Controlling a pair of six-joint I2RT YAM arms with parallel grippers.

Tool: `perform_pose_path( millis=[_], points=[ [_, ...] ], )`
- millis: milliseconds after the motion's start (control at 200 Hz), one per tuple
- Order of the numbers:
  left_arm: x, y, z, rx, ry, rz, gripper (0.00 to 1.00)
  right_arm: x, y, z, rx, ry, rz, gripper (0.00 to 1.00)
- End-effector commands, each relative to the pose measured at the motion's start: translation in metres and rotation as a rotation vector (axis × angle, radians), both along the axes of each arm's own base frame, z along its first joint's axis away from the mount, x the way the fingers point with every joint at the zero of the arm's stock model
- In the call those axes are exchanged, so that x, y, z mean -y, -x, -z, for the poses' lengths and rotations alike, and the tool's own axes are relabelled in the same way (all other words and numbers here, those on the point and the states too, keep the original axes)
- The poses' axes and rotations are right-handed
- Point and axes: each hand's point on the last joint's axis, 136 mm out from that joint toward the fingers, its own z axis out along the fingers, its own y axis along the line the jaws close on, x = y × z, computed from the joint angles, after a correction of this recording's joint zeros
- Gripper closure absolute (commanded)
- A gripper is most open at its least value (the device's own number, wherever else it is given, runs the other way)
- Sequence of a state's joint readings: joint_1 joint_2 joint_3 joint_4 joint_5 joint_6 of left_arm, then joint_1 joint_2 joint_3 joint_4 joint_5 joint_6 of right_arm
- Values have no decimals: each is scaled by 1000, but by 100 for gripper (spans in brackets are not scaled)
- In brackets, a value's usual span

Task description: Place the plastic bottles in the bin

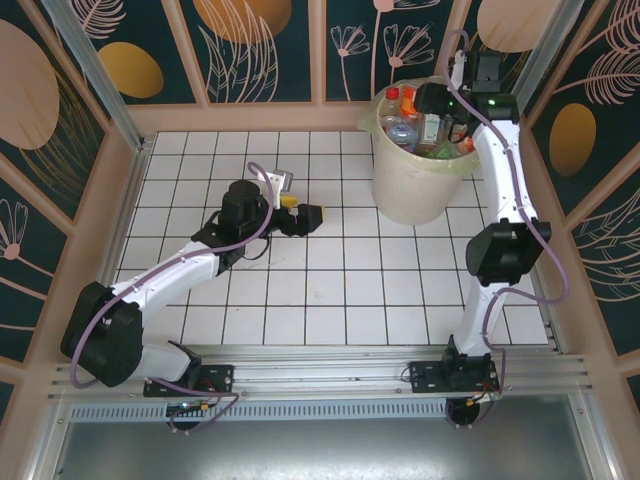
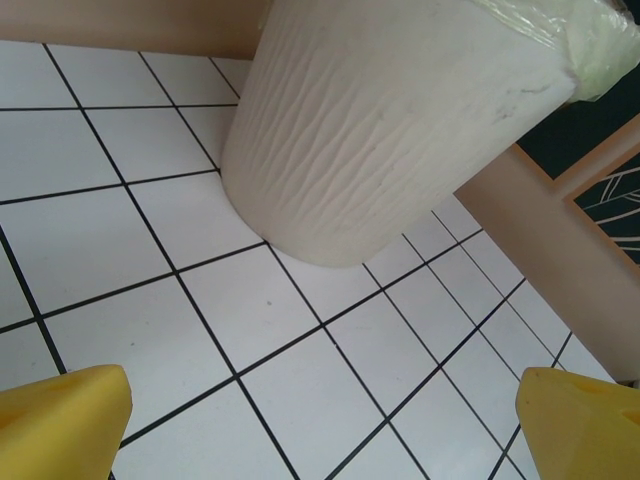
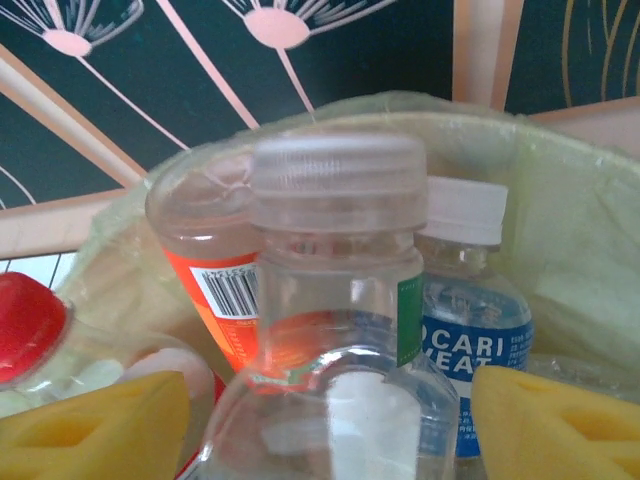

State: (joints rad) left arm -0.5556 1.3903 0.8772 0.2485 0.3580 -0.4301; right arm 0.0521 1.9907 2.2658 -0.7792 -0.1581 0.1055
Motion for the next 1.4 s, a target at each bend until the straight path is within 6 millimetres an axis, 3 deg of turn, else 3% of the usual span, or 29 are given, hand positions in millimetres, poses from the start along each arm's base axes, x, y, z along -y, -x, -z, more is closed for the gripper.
perform_pose_path(
  millis=[0, 80, 190, 490, 711, 916, 1021, 1266, 1396],
  points=[
    [4, -1, -8, 13, 7, 17, 1, 4, 0, -35, 69, -36, 16, 20],
    [4, 0, -8, 13, 7, 19, 2, 9, -5, -46, 102, -57, 27, 18],
    [5, 0, -9, 15, 9, 20, 1, 14, -13, -44, 109, -72, 43, 18],
    [5, 0, -9, 12, 12, 21, 1, 11, -37, 9, 55, -60, 60, 39],
    [5, 0, -6, 7, 11, 21, 1, -1, -26, 41, 3, -28, 41, 55],
    [5, 1, -3, 2, 13, 25, 1, 0, -14, 51, 1, -18, 59, 55],
    [5, 2, -2, -1, 15, 25, 1, 2, -15, 41, 23, -18, 66, 51],
    [2, 1, -8, 10, 20, 8, 1, 1, -22, -22, 135, -26, 64, 40],
    [1, 1, -9, 17, 13, -1, 1, 0, -20, -35, 161, -33, 62, 36]
  ],
)
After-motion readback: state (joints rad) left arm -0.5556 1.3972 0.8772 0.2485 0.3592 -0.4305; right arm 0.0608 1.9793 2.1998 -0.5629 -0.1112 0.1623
